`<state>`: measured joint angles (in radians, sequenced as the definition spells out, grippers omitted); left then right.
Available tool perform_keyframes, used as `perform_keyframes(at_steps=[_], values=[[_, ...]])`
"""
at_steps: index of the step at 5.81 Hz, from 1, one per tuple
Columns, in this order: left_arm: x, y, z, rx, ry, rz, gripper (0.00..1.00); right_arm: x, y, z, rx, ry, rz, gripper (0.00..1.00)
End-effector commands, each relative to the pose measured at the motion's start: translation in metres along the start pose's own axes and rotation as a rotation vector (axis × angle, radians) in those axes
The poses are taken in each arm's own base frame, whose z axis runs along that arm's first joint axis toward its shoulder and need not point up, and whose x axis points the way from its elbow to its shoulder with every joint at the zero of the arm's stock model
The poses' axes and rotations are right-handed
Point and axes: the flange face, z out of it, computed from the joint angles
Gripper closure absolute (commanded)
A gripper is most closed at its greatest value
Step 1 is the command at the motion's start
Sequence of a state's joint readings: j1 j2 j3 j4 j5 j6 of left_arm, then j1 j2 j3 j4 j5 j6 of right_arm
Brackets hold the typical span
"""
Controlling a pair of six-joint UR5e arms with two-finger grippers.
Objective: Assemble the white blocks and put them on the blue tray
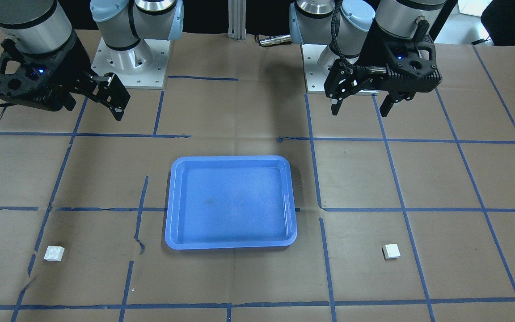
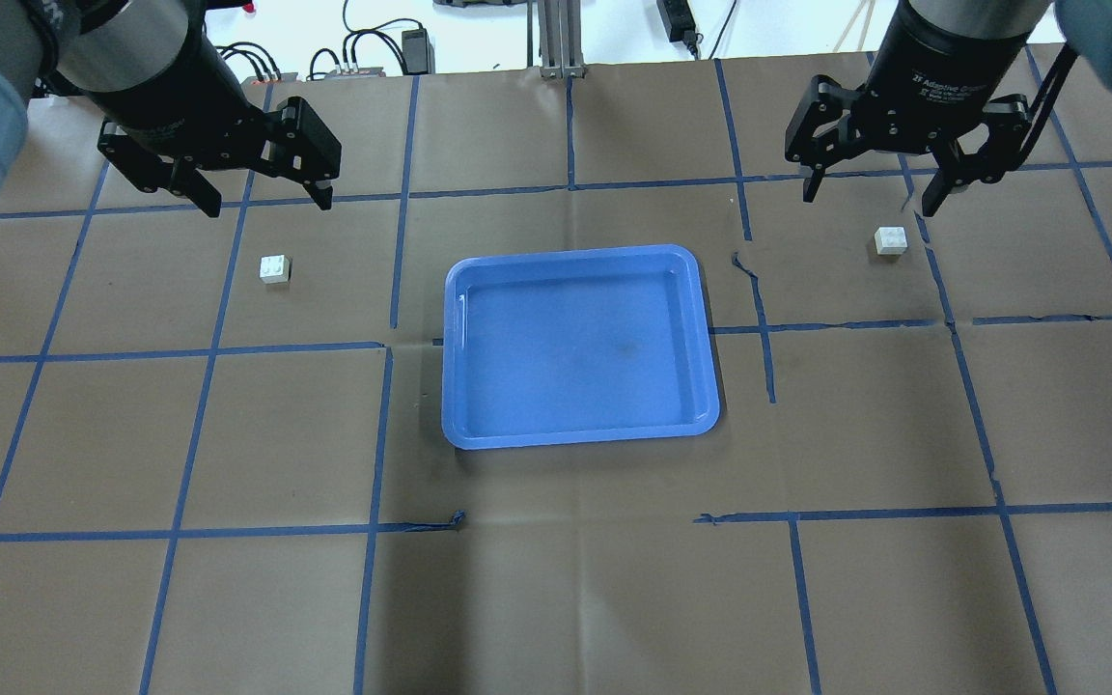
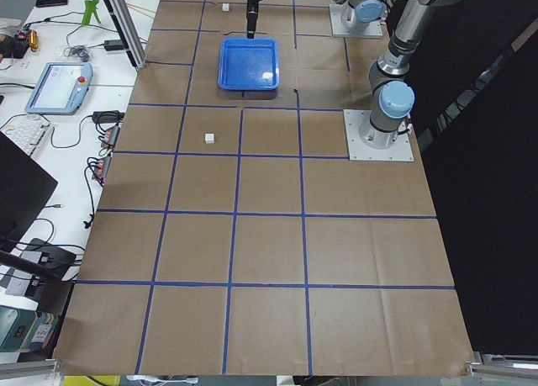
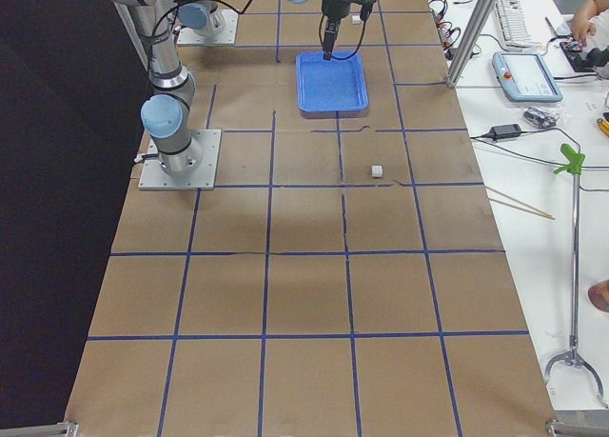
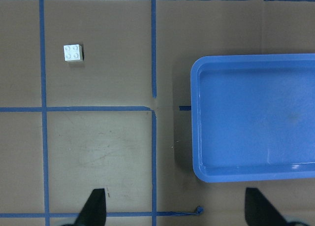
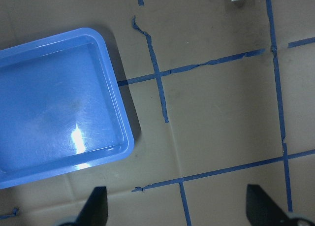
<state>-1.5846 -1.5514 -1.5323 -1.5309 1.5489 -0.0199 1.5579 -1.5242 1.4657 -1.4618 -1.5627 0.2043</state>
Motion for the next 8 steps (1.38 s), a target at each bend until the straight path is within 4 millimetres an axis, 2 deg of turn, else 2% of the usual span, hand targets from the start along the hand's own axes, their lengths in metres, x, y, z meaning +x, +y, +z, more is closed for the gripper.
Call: perform_keyframes(at_steps=[1,3,4,5,6,7,8], values=[[0.000,0.001,0.001,-0.003,0.000,0.000,0.01,-0.001,0.001,0.000,-0.001,-0.004,0.004,0.00],[-0.001,-0.001,-0.002,0.003,0.001,0.000,0.01,-0.001,0.000,0.003,-0.009,-0.005,0.004,0.00],[-0.006,-0.009,0.005,0.004,0.001,0.017,0.01,-0.001,-0.002,0.003,-0.008,0.002,0.004,0.00],[-0.027,-0.024,0.029,-0.020,0.002,-0.021,0.01,-0.001,-0.002,0.003,-0.010,-0.001,-0.016,0.00],[-0.066,-0.052,0.074,-0.098,0.002,-0.051,0.01,-0.001,-0.003,0.005,-0.013,-0.007,-0.163,0.00],[-0.118,-0.082,0.121,-0.115,0.015,-0.028,0.01,0.004,-0.006,0.006,-0.008,0.001,-0.365,0.00],[-0.163,-0.108,0.171,-0.102,0.014,-0.066,0.01,0.015,-0.010,0.006,-0.015,-0.001,-0.471,0.00]])
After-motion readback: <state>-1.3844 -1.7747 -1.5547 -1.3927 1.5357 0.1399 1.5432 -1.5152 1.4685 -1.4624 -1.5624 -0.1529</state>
